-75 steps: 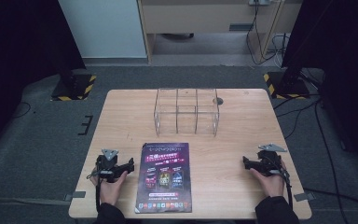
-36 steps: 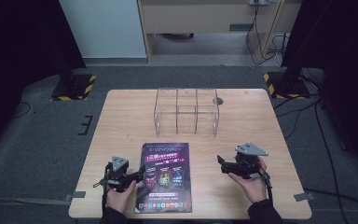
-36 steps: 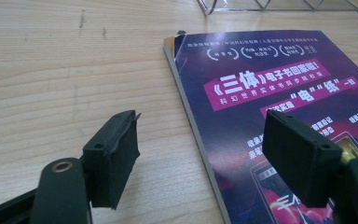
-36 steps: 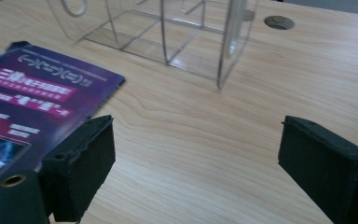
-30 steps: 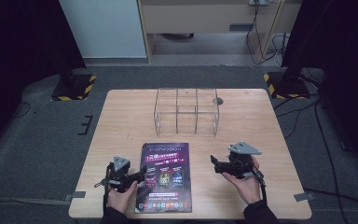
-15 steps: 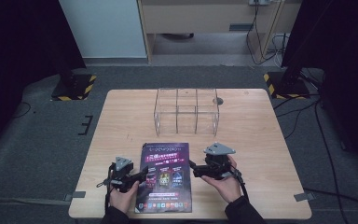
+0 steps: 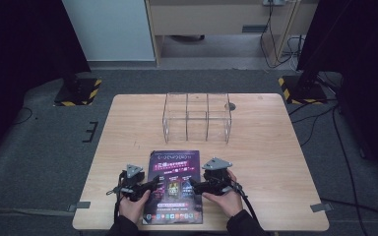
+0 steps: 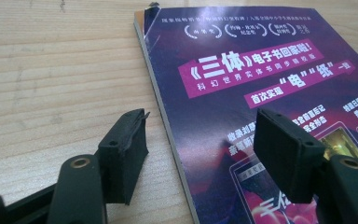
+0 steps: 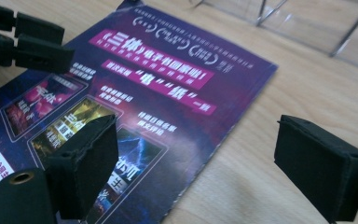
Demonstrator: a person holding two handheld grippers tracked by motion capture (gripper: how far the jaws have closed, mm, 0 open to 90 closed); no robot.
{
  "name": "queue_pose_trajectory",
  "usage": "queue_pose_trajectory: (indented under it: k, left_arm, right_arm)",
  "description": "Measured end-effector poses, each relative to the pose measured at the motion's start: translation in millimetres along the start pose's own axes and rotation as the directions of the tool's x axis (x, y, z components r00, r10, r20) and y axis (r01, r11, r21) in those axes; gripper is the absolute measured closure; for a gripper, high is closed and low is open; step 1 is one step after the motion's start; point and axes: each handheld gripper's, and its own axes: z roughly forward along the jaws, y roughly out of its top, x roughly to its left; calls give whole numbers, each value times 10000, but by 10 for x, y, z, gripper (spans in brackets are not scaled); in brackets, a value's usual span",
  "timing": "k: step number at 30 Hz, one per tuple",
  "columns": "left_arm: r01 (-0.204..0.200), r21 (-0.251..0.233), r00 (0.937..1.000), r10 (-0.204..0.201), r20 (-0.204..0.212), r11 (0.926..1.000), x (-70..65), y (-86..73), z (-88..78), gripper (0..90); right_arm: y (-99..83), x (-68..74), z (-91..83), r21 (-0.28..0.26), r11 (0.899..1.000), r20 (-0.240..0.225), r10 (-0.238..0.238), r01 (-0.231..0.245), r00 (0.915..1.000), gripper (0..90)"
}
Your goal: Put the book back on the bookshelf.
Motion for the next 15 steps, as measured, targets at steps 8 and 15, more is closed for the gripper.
queue_pose_trajectory:
  k: [8, 15]
  left_arm:
    - [-68, -24, 10000, 68, 1, 10000, -19, -11, 0, 345]
    - [-31, -82, 10000, 32, 83, 10000, -40, -18, 6, 350]
  right_arm:
    - [-62, 85, 142, 476, 9988, -275, -136, 149, 9995, 161]
    - [-120, 126, 223, 656, 9978, -313, -49, 69, 9995, 191]
